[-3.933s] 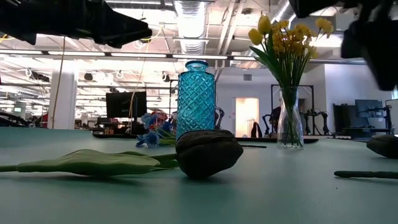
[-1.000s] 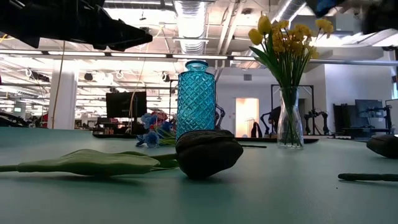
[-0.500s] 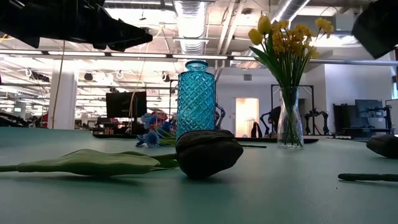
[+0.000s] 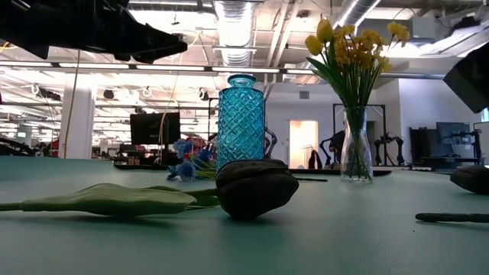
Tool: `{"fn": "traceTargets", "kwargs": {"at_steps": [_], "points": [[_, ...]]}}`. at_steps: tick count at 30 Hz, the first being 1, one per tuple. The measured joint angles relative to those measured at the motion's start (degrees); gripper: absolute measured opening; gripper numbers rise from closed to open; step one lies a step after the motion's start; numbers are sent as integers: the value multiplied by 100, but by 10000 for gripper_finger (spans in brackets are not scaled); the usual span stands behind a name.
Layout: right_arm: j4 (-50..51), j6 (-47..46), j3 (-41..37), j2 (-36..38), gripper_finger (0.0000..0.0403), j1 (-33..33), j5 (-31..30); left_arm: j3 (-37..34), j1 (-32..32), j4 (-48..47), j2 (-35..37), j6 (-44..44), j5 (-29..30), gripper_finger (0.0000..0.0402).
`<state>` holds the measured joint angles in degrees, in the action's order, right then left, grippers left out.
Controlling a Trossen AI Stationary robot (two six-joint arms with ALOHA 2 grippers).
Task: Sort flowers into vase by color
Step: Put the bottom blue flower into the blue transparent vase
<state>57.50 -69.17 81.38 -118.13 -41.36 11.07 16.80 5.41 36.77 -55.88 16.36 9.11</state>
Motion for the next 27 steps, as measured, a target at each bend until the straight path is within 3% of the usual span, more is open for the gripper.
{"fn": "traceTargets", "kwargs": {"at_steps": [4,12,20,27], "points": [[-14,2,-1,0,172,-14,-4,0,0,-2,2,9,0,224],[-158,20,-1,-2,31,-14,-20,0,0,-2,0,-2,1,224],[204,323,287,-50,35,53,-89,0,0,-2,0,-7,1,224],[1675,1101,1019,-50,29,264,-385,0,0,0,1,-7,1,224]]}}
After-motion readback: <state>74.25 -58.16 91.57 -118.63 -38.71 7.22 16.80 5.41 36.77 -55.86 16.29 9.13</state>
